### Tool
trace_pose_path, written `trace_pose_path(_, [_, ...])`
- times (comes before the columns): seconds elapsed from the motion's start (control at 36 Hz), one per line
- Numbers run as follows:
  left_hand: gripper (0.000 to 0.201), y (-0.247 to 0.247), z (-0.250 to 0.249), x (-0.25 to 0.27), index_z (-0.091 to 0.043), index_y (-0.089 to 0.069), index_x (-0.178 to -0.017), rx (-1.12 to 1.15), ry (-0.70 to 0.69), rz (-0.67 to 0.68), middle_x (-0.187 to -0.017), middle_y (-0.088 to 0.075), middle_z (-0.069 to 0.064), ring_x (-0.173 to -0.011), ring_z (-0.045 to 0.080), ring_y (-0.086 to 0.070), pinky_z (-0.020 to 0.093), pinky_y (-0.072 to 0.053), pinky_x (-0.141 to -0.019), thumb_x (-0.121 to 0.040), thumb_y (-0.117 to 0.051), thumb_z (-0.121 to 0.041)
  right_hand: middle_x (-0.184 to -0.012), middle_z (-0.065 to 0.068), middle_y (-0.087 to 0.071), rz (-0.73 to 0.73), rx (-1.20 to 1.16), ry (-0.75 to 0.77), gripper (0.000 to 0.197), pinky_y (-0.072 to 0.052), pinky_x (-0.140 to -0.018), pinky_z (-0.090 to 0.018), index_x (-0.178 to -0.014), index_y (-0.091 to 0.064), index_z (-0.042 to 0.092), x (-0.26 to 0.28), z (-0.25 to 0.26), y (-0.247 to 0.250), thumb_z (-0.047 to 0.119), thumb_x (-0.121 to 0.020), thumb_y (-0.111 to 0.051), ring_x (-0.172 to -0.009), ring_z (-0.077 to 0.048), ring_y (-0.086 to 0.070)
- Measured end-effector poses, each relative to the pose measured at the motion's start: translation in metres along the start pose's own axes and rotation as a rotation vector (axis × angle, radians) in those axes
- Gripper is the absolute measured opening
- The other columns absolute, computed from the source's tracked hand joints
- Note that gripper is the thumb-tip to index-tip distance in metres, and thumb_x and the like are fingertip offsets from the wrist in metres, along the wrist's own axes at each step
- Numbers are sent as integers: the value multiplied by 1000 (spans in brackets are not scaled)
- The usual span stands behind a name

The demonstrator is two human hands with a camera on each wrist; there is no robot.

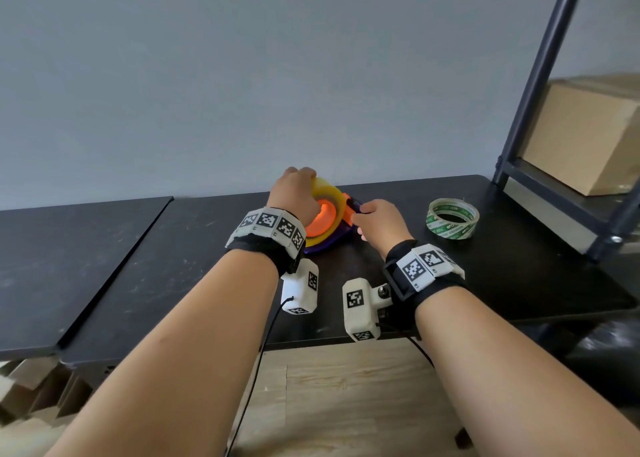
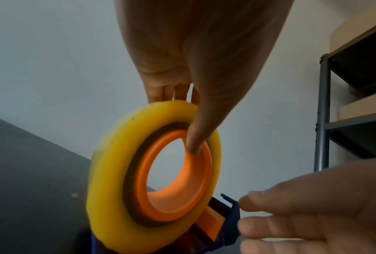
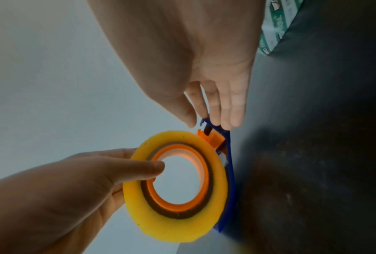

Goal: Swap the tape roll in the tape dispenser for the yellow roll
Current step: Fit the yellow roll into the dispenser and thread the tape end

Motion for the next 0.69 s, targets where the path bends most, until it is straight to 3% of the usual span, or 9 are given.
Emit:
trace_pose_path(0.06, [61, -1, 0, -1, -14, -43, -139, -15, 7, 27, -134, -47, 13, -120, 31, -50, 33, -45, -88, -81, -61, -8, -108, -29, -68, -63, -36, 12, 32, -51, -93, -53, -107, -64, -11, 5, 4, 11, 14, -89, -57, -100, -44, -64])
trace_pose_path(0.11, [62, -3, 0, -1, -12, -42, -139, -59, 4, 41, -132, -51, 13, -122, 30, -48, 34, -45, -90, -81, -62, -10, -114, -18, -69, -79, -51, 20, 26, -49, -96, -42, -110, -68, 0, 6, 7, 18, 14, -91, -55, -108, -33, -64])
trace_pose_path(0.19, [58, -4, -1, 1, -11, -47, -135, -94, -12, 49, -125, -58, 13, -120, 30, -49, 35, -45, -90, -79, -63, -11, -114, -11, -69, -105, -38, 59, 28, -44, -90, -32, -113, -69, 3, 4, 10, 25, 12, -95, -50, -110, -27, -61])
trace_pose_path(0.22, [57, -5, -1, 1, -11, -49, -134, -95, -15, 52, -124, -58, 13, -119, 30, -50, 35, -45, -90, -78, -63, -10, -105, -10, -69, -113, -30, 70, 27, -43, -84, -30, -109, -71, 3, 4, 10, 26, 12, -95, -49, -102, -25, -62])
trace_pose_path(0.28, [55, -5, -1, 1, -12, -52, -131, -84, -22, 51, -123, -59, 12, -118, 30, -51, 36, -45, -91, -77, -64, -10, -80, -7, -63, -112, -7, 78, 28, -39, -70, -28, -83, -71, 5, 1, 9, 25, 11, -95, -47, -80, -24, -57])
trace_pose_path(0.33, [47, -3, -3, 2, -11, -58, -123, -75, -43, 39, -117, -62, 13, -113, 31, -54, 38, -48, -89, -77, -65, -9, -60, -5, -50, -111, 9, 60, 37, -32, -58, -29, -57, -55, 11, -3, 5, 23, 14, -93, -48, -61, -21, -46])
trace_pose_path(0.42, [31, -1, -8, 4, -9, -65, -108, -73, -94, 33, -104, -67, 11, -101, 31, -59, 35, -47, -78, -77, -66, -8, -49, -4, -35, -75, 14, 29, 49, -24, -51, -32, -47, -37, 13, -2, 5, 19, 21, -93, -52, -49, -19, -34])
trace_pose_path(0.53, [20, 0, -13, 7, -12, -66, -92, -90, -155, -10, -93, -68, 8, -95, 30, -60, 30, -37, -70, -74, -65, -6, -45, -2, -26, -45, -51, 17, 55, -20, -49, -31, -44, -30, 14, -1, 7, 15, 24, -89, -60, -46, -19, -27])
trace_pose_path(0.69, [46, -1, -11, 15, -13, -64, -117, -12, -186, -87, -115, -61, 10, -112, 28, -50, 27, -36, -85, -74, -57, 2, -47, -4, -38, -54, -83, 0, 47, -27, -52, -31, -45, -40, 13, -7, 5, 12, 18, -85, -63, -49, -19, -36])
Point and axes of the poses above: each hand's wrist, its own x-axis away from the middle knuckle, its own y-axis out of the back of the hand, z = x × y, the point moved 8 cm from there along -x, towards the middle knuckle
